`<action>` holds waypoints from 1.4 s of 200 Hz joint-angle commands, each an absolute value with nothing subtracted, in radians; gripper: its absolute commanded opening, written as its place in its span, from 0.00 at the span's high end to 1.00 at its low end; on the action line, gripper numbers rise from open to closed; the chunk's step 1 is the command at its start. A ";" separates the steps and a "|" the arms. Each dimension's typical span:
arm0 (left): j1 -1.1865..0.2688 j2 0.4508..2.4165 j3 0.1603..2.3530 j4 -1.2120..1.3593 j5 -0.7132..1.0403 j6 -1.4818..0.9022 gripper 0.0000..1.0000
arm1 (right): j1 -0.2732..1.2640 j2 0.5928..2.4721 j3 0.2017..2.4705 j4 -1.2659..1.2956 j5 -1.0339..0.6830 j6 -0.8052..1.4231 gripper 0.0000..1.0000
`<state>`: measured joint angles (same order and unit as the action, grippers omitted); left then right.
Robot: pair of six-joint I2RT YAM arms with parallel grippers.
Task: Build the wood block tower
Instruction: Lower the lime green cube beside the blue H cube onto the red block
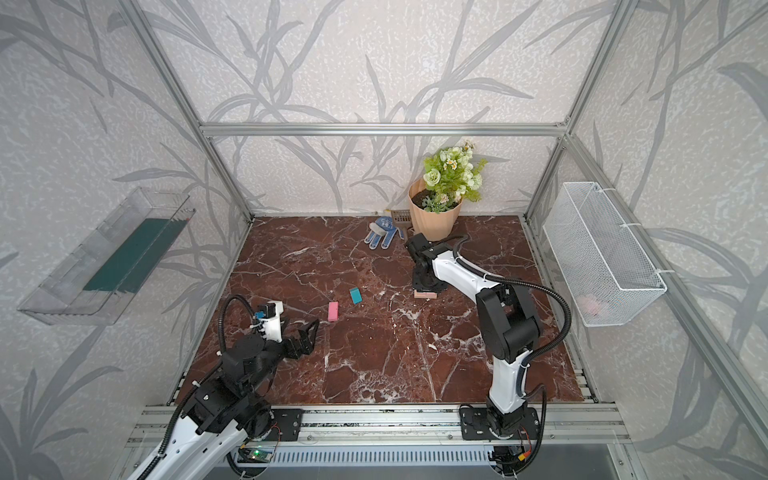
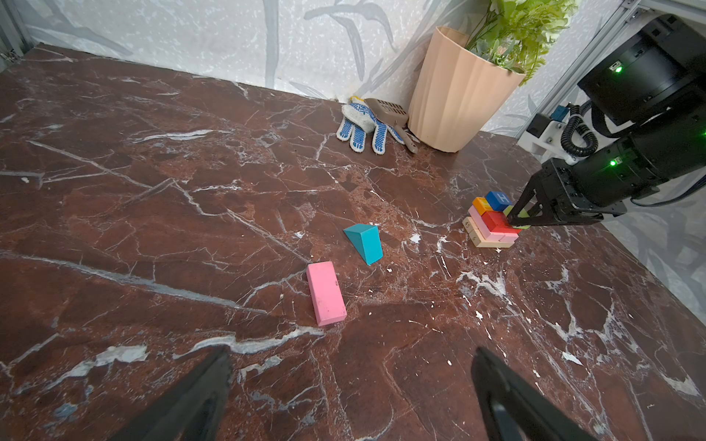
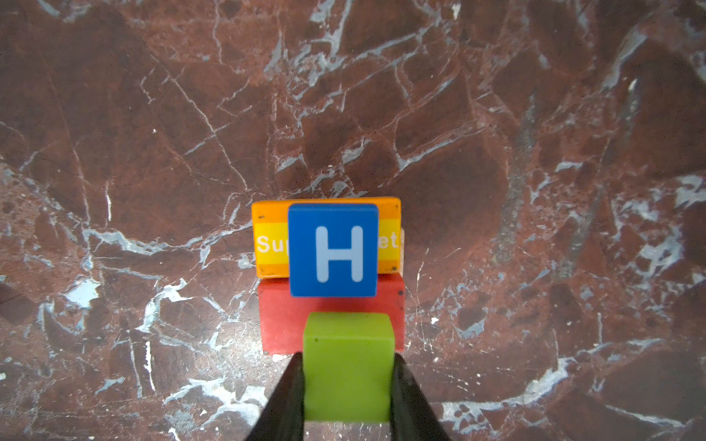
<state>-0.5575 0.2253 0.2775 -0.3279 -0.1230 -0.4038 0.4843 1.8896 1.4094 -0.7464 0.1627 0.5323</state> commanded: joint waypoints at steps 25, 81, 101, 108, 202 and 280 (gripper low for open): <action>-0.563 0.224 0.289 -0.323 -0.136 -0.408 0.01 | 0.480 1.916 1.443 -0.762 0.158 0.534 0.70; -0.563 0.224 0.290 -0.324 -0.137 -0.408 0.01 | 0.476 1.922 1.448 -0.762 0.155 0.532 0.69; -0.563 0.225 0.290 -0.323 -0.137 -0.409 0.01 | 0.474 1.926 1.450 -0.762 0.152 0.532 0.69; -0.562 0.225 0.290 -0.323 -0.137 -0.410 0.01 | 0.473 1.928 1.450 -0.760 0.150 0.531 0.69; -0.562 0.224 0.290 -0.323 -0.137 -0.410 0.01 | 0.468 1.933 1.453 -0.752 0.123 0.525 0.67; -0.563 0.224 0.290 -0.323 -0.136 -0.410 0.01 | 0.467 1.937 1.459 -0.753 0.117 0.522 0.66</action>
<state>-0.5575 0.2249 0.2775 -0.3279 -0.1253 -0.4038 0.4717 1.9221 1.4330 -0.7444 0.1326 0.5262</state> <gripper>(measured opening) 0.993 0.338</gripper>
